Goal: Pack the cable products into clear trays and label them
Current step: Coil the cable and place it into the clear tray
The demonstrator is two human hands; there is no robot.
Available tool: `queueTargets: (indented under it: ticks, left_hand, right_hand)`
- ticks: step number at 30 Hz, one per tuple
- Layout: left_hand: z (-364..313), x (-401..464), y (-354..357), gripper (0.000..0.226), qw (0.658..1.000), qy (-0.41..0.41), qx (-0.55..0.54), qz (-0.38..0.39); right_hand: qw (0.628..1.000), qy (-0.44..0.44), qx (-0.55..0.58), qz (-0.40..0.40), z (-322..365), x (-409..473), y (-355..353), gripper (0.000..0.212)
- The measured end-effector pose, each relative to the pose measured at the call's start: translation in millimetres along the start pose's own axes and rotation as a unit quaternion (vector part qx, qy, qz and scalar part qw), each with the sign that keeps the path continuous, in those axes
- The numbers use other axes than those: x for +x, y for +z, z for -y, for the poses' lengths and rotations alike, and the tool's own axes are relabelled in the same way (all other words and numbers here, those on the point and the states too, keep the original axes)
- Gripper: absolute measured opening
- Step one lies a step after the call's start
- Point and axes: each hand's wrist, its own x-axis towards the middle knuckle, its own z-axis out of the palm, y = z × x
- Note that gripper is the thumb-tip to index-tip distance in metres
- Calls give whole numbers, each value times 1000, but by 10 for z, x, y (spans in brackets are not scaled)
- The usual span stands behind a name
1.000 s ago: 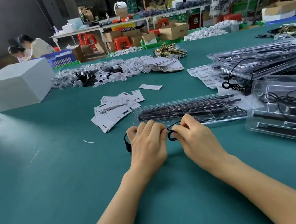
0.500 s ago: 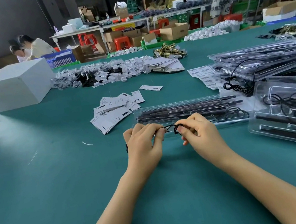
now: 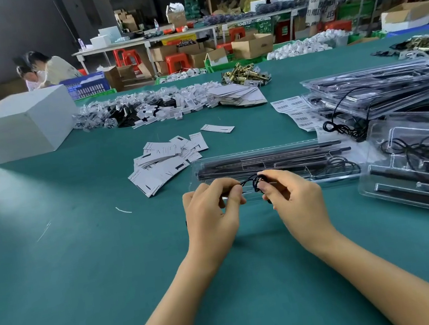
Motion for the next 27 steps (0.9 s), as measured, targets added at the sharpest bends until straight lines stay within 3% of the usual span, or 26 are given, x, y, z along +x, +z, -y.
queueTargets:
  ticks: [3,5,9,17,24,27]
  left_hand:
    - [-49,-10,1,9,999,-25,-26,-9]
    - [-85,-14,1,10,998,-37,-52,-12]
    - [-141,-39,23,8,993,-58,-99,-1]
    - [-155,-40,26,13,986,-59,-158,15]
    - [-190,0,-6,21,929,-171,-322,58]
    - [-176,10,-1,24,930,-169,-319,63]
  right_hand:
    - [993,-100,-46,38,29,-29,13,33]
    - [988,-114,-81,59,47,-86,41,47]
    - [985,-120,-125,7,46,-90,45,37]
    - [987,-109,-111,27,69,-16,-1,26]
    - [991,-91,-89,38,40,36,-58,18]
    - [997,-36,-28,63,50,49,-80,14]
